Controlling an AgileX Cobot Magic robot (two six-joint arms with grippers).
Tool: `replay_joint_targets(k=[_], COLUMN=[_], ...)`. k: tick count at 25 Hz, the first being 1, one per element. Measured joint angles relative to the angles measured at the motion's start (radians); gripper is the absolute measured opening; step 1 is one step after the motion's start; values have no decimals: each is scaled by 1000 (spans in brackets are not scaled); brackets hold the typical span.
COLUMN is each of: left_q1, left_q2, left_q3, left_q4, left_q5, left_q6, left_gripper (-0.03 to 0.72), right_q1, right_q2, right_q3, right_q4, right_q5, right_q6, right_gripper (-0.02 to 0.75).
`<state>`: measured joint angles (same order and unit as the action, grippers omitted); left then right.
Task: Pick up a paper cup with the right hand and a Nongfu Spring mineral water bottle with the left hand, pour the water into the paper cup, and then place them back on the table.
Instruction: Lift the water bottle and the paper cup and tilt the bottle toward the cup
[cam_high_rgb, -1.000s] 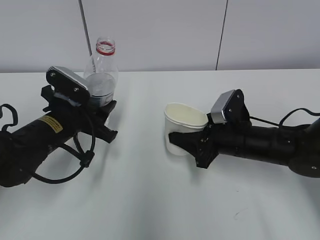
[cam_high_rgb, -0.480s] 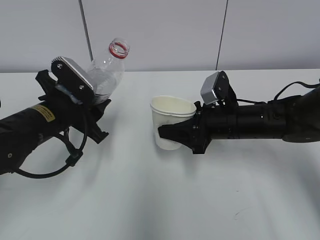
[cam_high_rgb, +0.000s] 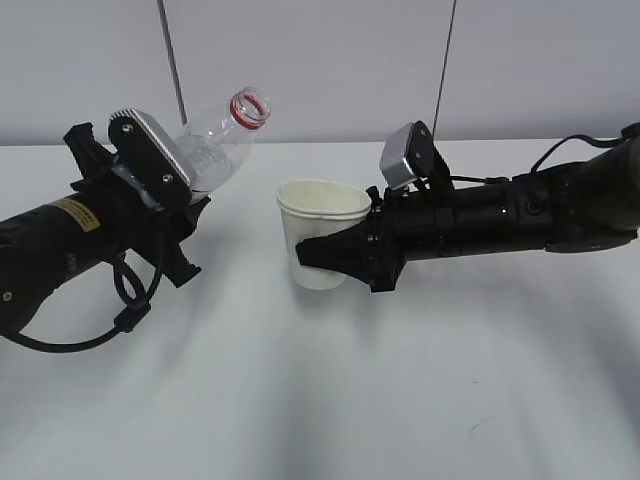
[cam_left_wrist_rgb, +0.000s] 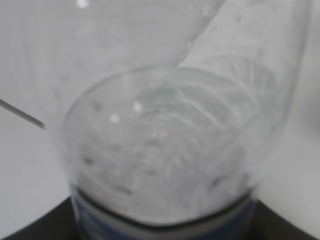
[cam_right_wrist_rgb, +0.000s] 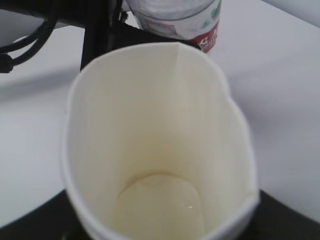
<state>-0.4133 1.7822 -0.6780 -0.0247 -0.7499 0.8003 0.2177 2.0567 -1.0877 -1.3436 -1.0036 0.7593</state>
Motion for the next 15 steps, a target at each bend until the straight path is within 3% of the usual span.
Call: replay_joint_targets(k=[15], left_q1=[0], left_q2=[0], left_q3=[0], left_q4=[-78], left_q5=[1], left_q6=[246], left_gripper=[367], right_q1=[36], right_q2=[0], right_q3=[-63], right_q4=[-60], right_q5=[89], right_q6=[65], right_gripper=[389])
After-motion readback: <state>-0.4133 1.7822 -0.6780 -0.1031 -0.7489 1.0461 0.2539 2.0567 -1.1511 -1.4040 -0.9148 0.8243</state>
